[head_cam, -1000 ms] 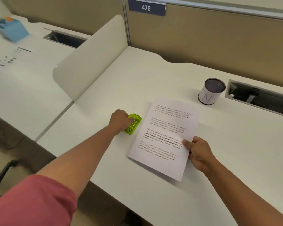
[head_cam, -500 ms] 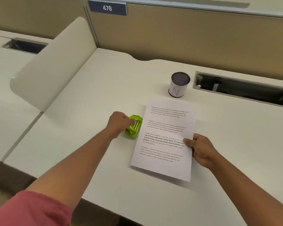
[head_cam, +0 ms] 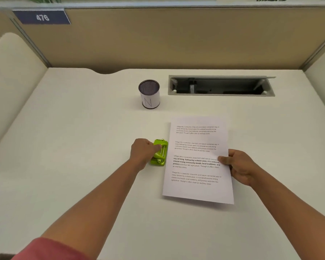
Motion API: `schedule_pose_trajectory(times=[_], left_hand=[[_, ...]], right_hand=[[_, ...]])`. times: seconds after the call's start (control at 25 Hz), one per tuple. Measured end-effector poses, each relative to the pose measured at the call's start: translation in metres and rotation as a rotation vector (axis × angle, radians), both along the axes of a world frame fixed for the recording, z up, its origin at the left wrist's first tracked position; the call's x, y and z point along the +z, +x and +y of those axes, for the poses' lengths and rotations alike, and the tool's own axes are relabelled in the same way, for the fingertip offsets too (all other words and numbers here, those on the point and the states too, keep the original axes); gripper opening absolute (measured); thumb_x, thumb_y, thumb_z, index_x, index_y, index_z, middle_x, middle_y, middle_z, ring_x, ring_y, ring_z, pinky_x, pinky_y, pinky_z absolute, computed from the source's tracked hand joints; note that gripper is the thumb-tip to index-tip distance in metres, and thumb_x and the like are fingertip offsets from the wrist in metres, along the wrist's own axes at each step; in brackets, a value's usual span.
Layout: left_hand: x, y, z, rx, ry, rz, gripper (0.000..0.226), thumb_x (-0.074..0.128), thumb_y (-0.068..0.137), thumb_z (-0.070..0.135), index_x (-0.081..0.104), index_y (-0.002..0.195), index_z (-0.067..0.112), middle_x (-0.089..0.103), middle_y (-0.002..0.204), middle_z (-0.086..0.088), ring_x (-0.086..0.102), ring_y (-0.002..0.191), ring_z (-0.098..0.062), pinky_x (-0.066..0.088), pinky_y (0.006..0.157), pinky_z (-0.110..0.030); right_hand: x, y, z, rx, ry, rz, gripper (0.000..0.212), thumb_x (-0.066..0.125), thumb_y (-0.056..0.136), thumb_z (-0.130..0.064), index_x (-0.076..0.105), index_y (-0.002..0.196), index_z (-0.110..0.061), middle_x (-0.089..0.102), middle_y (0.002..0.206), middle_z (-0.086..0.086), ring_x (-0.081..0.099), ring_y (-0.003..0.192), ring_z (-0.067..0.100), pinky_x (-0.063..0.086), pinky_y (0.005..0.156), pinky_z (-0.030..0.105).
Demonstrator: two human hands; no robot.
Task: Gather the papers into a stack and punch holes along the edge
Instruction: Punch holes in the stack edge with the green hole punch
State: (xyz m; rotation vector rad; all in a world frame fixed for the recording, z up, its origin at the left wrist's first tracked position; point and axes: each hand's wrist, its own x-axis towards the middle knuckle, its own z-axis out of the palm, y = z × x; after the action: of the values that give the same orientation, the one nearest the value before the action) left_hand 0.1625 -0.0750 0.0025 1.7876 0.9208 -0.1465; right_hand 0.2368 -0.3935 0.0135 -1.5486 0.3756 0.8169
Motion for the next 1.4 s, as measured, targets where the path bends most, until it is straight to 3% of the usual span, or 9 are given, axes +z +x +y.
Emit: schedule_pose_trajectory(times=[0.16, 0.36, 0.52, 0.72, 1.4], left_hand=[[-0.01, -0.002, -0.014, 0.021, 0.04, 0.003, 0.043, 0.084, 0.075, 0.024, 0.046, 0.057, 0.015, 0.05, 0.057, -0.001, 0.046, 0.053, -0.021, 0.042, 0.056, -0.031], [-0.011, -0.005, -0.014, 0.041, 0.044, -0.008, 0.041, 0.083, 0.076, 0.023, 0.048, 0.057, 0.014, 0.052, 0.056, -0.001, 0.047, 0.05, -0.019, 0.043, 0.055, -0.029], [-0.012, -0.005, -0.013, 0.027, 0.043, -0.009, 0.037, 0.084, 0.074, 0.025, 0.052, 0.061, 0.013, 0.053, 0.06, -0.005, 0.048, 0.055, -0.022, 0.048, 0.058, -0.034], [-0.011, -0.005, -0.01, 0.012, 0.023, -0.003, 0.034, 0.083, 0.065, 0.032, 0.054, 0.062, 0.014, 0.052, 0.062, -0.006, 0.049, 0.057, -0.022, 0.06, 0.07, -0.056], [-0.005, -0.005, -0.009, -0.018, -0.027, 0.0, 0.039, 0.084, 0.056, 0.039, 0.06, 0.067, 0.009, 0.057, 0.066, -0.01, 0.054, 0.062, -0.022, 0.061, 0.071, -0.06]], right_hand=[[-0.004, 0.003, -0.011, -0.009, 0.001, 0.021, 0.024, 0.056, 0.095, 0.008, 0.066, 0.115, 0.0, 0.075, 0.112, 0.016, 0.072, 0.101, 0.036, 0.056, 0.088, 0.048], [-0.01, 0.006, -0.006, 0.009, 0.014, 0.032, 0.024, 0.055, 0.095, 0.009, 0.066, 0.114, 0.0, 0.075, 0.111, 0.016, 0.074, 0.094, 0.033, 0.059, 0.079, 0.043], [-0.015, 0.01, 0.002, 0.042, 0.014, 0.04, 0.028, 0.056, 0.095, 0.008, 0.065, 0.12, 0.001, 0.074, 0.116, 0.018, 0.072, 0.102, 0.037, 0.059, 0.083, 0.045], [-0.017, 0.016, 0.01, 0.057, -0.006, 0.044, 0.027, 0.056, 0.095, 0.007, 0.065, 0.12, 0.001, 0.074, 0.115, 0.018, 0.072, 0.103, 0.038, 0.059, 0.084, 0.047], [-0.021, 0.014, 0.024, 0.058, -0.017, 0.028, 0.024, 0.058, 0.095, 0.005, 0.067, 0.116, -0.002, 0.076, 0.111, 0.016, 0.072, 0.101, 0.037, 0.058, 0.088, 0.051]])
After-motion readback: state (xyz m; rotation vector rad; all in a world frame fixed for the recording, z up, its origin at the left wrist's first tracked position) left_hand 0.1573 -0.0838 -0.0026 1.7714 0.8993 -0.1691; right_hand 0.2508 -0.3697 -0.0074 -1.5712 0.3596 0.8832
